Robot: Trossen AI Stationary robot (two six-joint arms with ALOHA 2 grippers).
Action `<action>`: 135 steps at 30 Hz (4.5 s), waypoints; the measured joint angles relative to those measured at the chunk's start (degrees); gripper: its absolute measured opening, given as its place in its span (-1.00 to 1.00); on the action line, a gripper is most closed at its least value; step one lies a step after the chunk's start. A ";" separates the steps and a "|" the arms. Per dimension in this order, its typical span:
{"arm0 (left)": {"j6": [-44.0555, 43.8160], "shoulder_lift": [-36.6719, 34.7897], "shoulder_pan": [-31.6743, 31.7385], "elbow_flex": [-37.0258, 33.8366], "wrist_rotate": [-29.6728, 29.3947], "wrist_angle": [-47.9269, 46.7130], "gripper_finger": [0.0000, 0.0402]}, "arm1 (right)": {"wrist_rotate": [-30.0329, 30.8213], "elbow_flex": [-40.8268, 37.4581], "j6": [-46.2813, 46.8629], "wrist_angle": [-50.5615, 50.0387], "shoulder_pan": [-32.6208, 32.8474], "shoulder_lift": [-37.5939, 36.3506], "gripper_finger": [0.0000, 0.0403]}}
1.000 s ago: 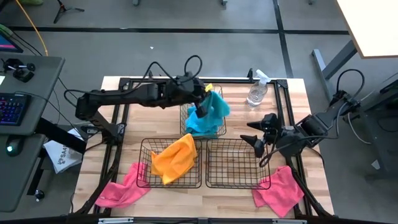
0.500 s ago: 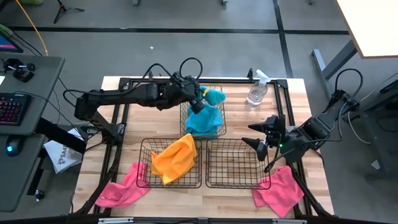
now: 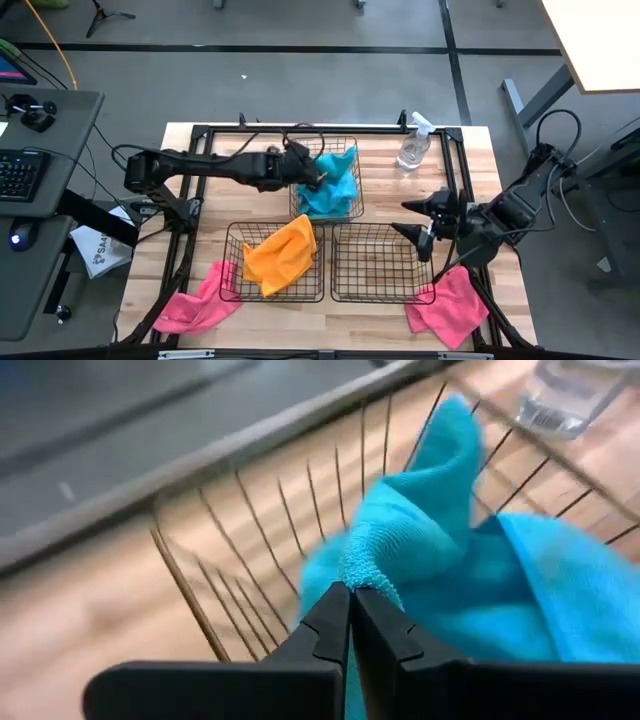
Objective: Sort microfiber towel by color & place in baskets
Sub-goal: Put the blue towel into the top center basket, then put the pink towel into the bottom right basket
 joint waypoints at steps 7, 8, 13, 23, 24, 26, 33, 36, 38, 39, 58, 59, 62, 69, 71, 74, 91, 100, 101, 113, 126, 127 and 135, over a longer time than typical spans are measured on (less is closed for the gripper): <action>-16.32 0.00 -0.15 -7.42 5.45 10.54 -1.00 | 3.66 0.00 0.18 0.00 0.25 0.00 0.53; -16.99 0.00 0.00 -7.78 6.72 12.39 -1.00 | 3.68 0.00 0.16 0.00 0.17 0.00 0.53; -10.27 0.00 1.33 -7.80 12.80 18.68 -0.97 | 3.69 -0.01 0.18 0.00 0.02 0.00 0.53; 8.09 -0.39 3.95 1.77 24.86 9.34 -0.51 | 1.65 -0.02 2.79 -0.02 -0.68 0.00 0.53; 10.02 -0.39 4.04 3.24 25.24 7.39 -0.46 | 0.84 -0.02 2.79 -0.02 -0.90 0.00 0.53; 13.66 -0.39 4.04 6.30 25.55 1.63 -0.36 | -0.42 -0.02 2.80 0.00 -1.36 0.00 0.53; 16.07 -4.00 2.82 14.00 32.87 -13.87 -0.13 | -15.51 -0.02 6.16 0.35 -2.12 0.00 0.53; 14.59 -8.49 -0.75 13.28 34.44 -13.85 -0.11 | -32.13 -0.02 11.06 0.78 -1.72 0.60 0.53; 13.22 -12.03 -4.04 11.78 31.52 -13.49 -0.11 | -40.76 -0.02 15.67 1.55 -0.03 1.88 0.53; 12.33 -13.67 -6.23 10.93 29.08 -13.54 -0.11 | -44.05 -0.02 18.13 1.73 1.25 2.78 0.53; -7.18 -25.43 -30.87 -0.10 -1.17 -8.34 -0.11 | -69.10 -0.07 42.22 -1.76 17.31 34.16 0.53; -6.72 -25.41 -30.82 -0.10 -1.18 -8.27 -0.11 | -69.04 -0.07 42.22 -1.83 17.31 35.44 0.53; -5.67 -25.46 -30.82 -0.08 -1.45 -7.05 -0.11 | -67.49 0.00 42.26 -2.62 17.31 38.26 0.53; -5.25 -25.44 -30.82 -0.08 -1.49 -6.72 -0.11 | -63.36 -0.11 41.95 -3.17 17.70 42.16 0.53; -5.25 -25.44 -30.82 -0.08 -1.43 -6.72 -0.11 | -61.08 -0.11 41.71 -3.27 17.96 41.81 0.53; -5.19 -25.44 -30.82 -0.08 -1.39 -6.75 -0.11 | -58.93 -0.09 42.07 -3.35 18.58 41.35 0.53; -3.72 -25.44 -30.82 -0.06 -1.37 -6.61 -0.11 | -58.57 -3.76 48.09 1.53 21.26 42.21 0.53; -3.70 -25.46 -30.82 -0.03 -1.35 -5.91 -0.11 | -62.50 -4.61 45.91 1.31 21.27 43.52 0.16; -3.71 -25.46 -30.82 -0.03 -1.35 -5.91 -0.11 | -63.49 -4.59 44.92 1.56 21.26 43.64 0.02; -2.30 -25.46 -30.82 -0.01 1.48 -5.89 -0.11 | -64.45 5.59 25.06 2.88 20.80 37.89 -0.98; 6.50 -25.46 -30.82 0.01 -4.79 4.38 -0.11 | -25.23 24.02 -4.00 -7.30 7.21 22.77 -0.99; 8.31 -25.46 -30.82 0.01 -4.23 6.85 -0.11 | -23.68 23.94 -5.74 -7.69 5.73 22.14 -0.99; 20.72 -25.57 -34.00 0.03 3.33 23.28 -0.11 | -32.14 14.68 -9.39 -10.75 -1.96 21.03 -1.00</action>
